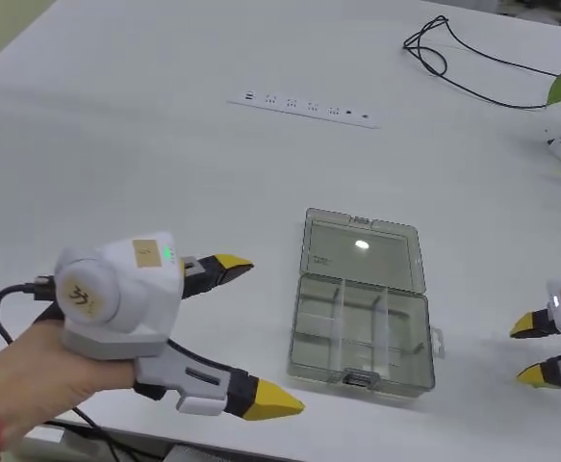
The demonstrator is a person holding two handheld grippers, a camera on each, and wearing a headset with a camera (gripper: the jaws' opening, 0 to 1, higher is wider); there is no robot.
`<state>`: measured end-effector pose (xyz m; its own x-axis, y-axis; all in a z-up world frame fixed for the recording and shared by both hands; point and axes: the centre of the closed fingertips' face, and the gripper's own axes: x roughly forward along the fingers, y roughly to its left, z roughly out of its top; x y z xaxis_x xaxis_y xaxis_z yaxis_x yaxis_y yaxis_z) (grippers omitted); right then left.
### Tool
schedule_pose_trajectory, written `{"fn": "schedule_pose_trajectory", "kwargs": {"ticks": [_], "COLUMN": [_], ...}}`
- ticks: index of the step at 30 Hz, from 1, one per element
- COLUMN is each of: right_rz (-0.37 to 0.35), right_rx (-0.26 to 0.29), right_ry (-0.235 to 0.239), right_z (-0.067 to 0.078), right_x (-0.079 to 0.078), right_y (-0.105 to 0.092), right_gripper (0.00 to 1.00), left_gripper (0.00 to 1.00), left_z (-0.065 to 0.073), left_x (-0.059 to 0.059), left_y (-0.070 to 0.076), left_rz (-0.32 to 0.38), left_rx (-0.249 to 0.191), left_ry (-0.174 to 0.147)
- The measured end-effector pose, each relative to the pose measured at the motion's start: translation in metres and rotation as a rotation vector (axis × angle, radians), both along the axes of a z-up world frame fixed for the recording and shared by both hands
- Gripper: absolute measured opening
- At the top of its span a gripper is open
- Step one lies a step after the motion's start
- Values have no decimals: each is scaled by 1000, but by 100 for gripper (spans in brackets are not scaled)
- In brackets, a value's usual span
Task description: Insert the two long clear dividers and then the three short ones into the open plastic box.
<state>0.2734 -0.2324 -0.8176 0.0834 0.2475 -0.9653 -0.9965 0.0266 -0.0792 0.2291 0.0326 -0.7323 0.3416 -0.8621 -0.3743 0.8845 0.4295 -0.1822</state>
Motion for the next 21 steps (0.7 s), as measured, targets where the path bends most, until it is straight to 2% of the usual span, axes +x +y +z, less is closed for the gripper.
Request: {"fn": "schedule_pose_trajectory", "kwargs": {"ticks": [5,14,16,18,19,21], "right_rz": [-16,-14,-13,-2,-3,3], "right_rx": [61,132,143,155,159,166], "right_ry": [-39,-112,-127,-151,-156,-178], "right_z": [23,67,70,81,81,88], "right_x": [-1,-10,-6,-10,-7,-9], "right_y": [18,51,54,64,62,68], "right_gripper": [32,32,32,32,32,32], "left_gripper": [100,100,99,99,99,97], "left_z": [4,14,18,21,23,28], "left_x": [1,3,4,5,6,8], "left_y": [-2,-7,-9,-12,-13,-17], "left_rz": [-6,-11,-3,0,1,14], "left_rx": [-6,-21,-34,-39,-43,-65], "left_ry": [-4,-7,6,6,8,27]}}
